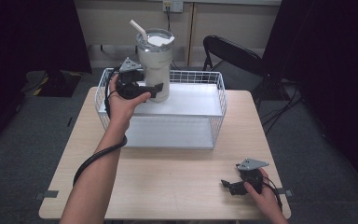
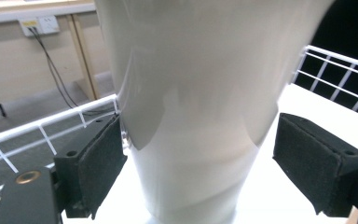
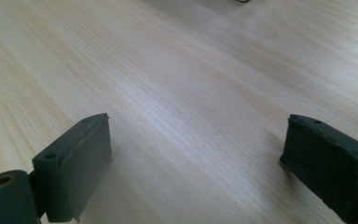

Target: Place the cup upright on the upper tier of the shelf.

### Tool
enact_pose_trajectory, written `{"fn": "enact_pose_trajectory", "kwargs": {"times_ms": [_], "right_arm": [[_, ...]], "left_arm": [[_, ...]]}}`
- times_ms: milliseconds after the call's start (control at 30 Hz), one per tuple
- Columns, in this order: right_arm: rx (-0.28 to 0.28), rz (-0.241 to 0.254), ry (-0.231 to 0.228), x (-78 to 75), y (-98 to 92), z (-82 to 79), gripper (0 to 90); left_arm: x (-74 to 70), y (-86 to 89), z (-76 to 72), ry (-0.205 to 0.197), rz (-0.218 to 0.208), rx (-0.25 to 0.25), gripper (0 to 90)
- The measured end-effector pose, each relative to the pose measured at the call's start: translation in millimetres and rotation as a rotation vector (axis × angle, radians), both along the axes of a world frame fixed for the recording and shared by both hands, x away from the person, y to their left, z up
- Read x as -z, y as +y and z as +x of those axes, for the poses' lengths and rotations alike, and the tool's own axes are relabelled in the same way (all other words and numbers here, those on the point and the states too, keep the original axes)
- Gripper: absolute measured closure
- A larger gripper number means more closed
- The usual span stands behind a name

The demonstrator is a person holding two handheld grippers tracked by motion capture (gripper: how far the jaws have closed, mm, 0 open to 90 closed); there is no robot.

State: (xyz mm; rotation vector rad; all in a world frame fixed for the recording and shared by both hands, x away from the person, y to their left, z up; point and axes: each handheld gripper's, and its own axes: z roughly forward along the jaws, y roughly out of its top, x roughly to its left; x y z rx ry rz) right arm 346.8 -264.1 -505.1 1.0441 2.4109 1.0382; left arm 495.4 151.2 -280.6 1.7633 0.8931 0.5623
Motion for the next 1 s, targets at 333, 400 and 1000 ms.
{"fn": "enact_pose_trajectory", "kwargs": {"times_ms": [333, 400, 1000], "right_arm": [[-0.001, 0.000, 0.000, 0.0, 0.0, 0.0, 7.5], [-0.001, 0.000, 0.000, 0.0, 0.0, -0.1, 7.5], [-0.003, -0.001, 0.000, -0.1, -0.3, -0.4, 7.5]], "left_arm": [[-5.7, 9.3, -14.0, 0.021, 0.014, 0.029, 15.7], [-6.2, 9.9, -15.8, 0.021, 0.021, 0.030, 15.8], [-8.2, 19.2, -56.9, 0.022, 0.024, 0.109, 15.7]]}}
